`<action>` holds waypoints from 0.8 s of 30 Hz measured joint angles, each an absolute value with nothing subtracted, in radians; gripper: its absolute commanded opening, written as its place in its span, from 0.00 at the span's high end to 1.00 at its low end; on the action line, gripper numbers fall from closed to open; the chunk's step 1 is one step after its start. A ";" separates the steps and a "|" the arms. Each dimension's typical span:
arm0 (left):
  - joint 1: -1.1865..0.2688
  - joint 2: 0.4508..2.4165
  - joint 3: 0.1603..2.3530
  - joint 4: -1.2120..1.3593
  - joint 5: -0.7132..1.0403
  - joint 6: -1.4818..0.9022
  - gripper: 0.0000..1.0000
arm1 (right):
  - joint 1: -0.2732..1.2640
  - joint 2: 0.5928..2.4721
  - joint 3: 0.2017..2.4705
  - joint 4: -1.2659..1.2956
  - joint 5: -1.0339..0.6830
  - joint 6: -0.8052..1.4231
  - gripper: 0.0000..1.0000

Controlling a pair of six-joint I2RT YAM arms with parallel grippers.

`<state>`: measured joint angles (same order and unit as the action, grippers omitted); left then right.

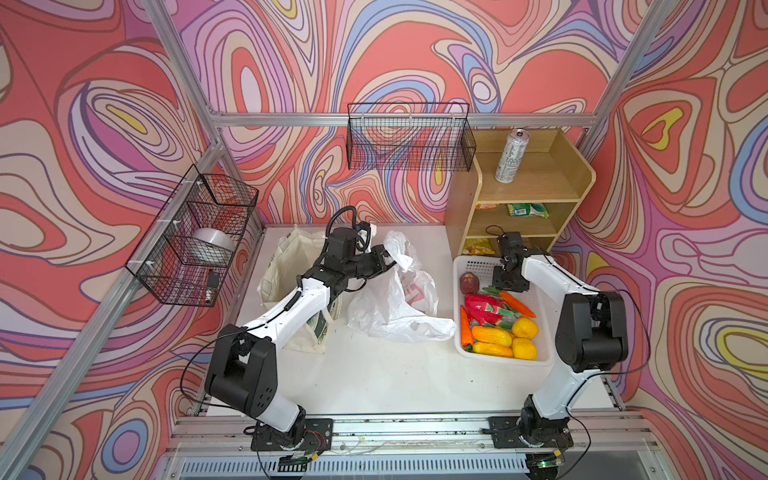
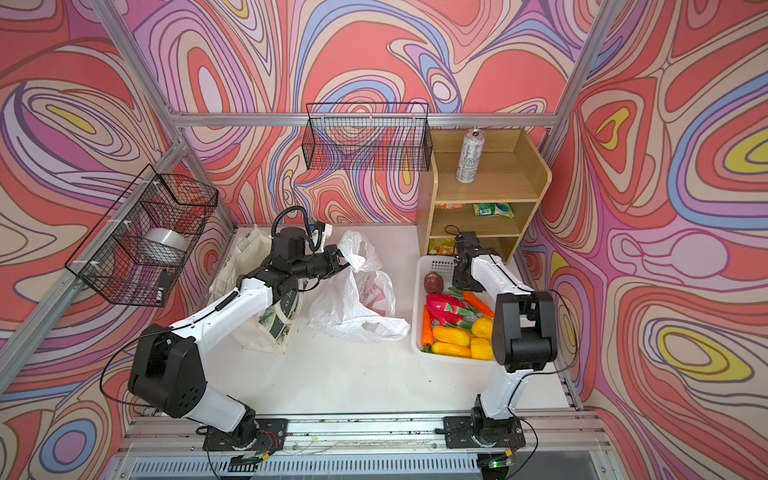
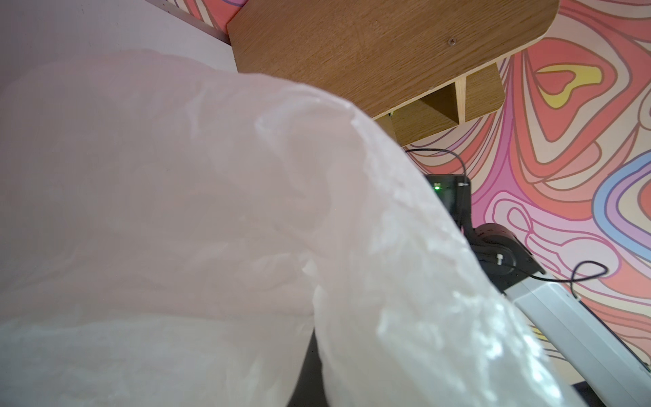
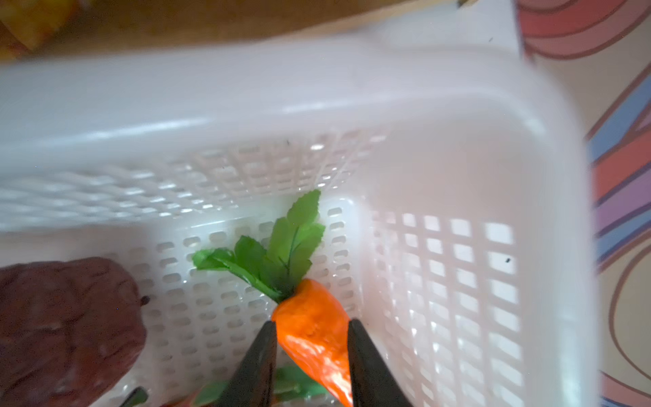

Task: Place the mixed food into the grocery bags and tie them
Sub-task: 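Reach the right gripper into the basket and grasp the orange carrot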

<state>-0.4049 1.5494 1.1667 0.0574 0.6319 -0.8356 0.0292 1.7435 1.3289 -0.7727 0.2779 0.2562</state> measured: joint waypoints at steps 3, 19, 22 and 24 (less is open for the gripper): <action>-0.405 1.549 1.167 0.057 0.632 -0.836 1.00 | 0.029 1.670 1.329 -0.759 0.286 0.264 0.59; -0.405 1.560 1.165 0.096 0.646 -0.852 1.00 | 0.027 1.709 1.258 -0.822 0.323 0.249 0.32; -0.405 1.567 1.158 0.114 0.654 -0.862 1.00 | 0.027 1.744 1.245 -0.814 0.317 0.247 0.29; -0.405 1.569 1.153 0.119 0.656 -0.867 1.00 | 0.025 1.760 1.244 -0.814 0.308 0.247 0.29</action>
